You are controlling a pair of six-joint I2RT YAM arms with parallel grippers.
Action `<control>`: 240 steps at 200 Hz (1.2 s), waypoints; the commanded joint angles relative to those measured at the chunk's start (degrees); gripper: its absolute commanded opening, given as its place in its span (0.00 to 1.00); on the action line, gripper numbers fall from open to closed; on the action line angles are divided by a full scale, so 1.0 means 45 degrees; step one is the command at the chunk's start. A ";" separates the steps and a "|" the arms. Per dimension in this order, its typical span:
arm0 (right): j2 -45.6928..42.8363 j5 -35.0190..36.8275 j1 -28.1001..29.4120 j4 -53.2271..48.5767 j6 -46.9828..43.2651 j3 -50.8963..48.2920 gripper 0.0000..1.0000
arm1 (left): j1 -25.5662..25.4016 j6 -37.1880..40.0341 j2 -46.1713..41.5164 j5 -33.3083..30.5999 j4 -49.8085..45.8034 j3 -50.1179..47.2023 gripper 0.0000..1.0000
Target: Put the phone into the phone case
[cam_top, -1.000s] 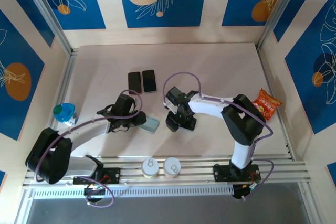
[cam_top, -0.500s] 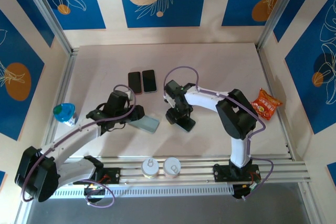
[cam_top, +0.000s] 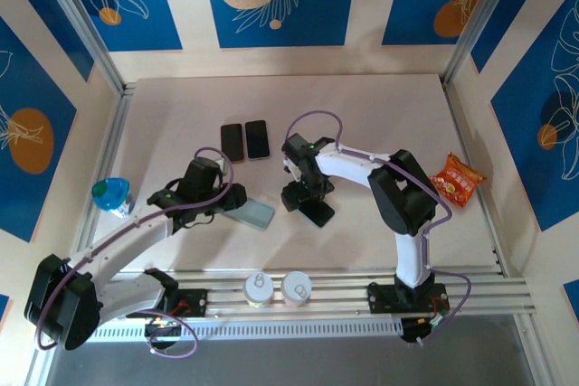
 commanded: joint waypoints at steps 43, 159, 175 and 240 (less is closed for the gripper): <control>-0.0605 0.2353 0.0871 0.0421 -0.1359 -0.1370 0.94 | 0.0117 0.0092 -0.0333 -0.0278 -0.0189 -0.0143 0.40; -0.1799 0.1804 0.0786 0.1405 -0.1759 -0.2583 0.91 | 0.0157 0.0224 -0.0466 -0.0327 -0.0223 -0.0224 0.41; -0.1704 0.1665 0.0767 0.1672 -0.1844 -0.2613 0.89 | 0.0158 0.0223 -0.0402 -0.0299 -0.0211 -0.0226 0.41; -0.0831 0.1504 0.0774 0.1815 -0.2062 -0.2134 0.71 | 0.0186 0.0303 -0.0417 -0.0338 -0.0232 -0.0175 0.41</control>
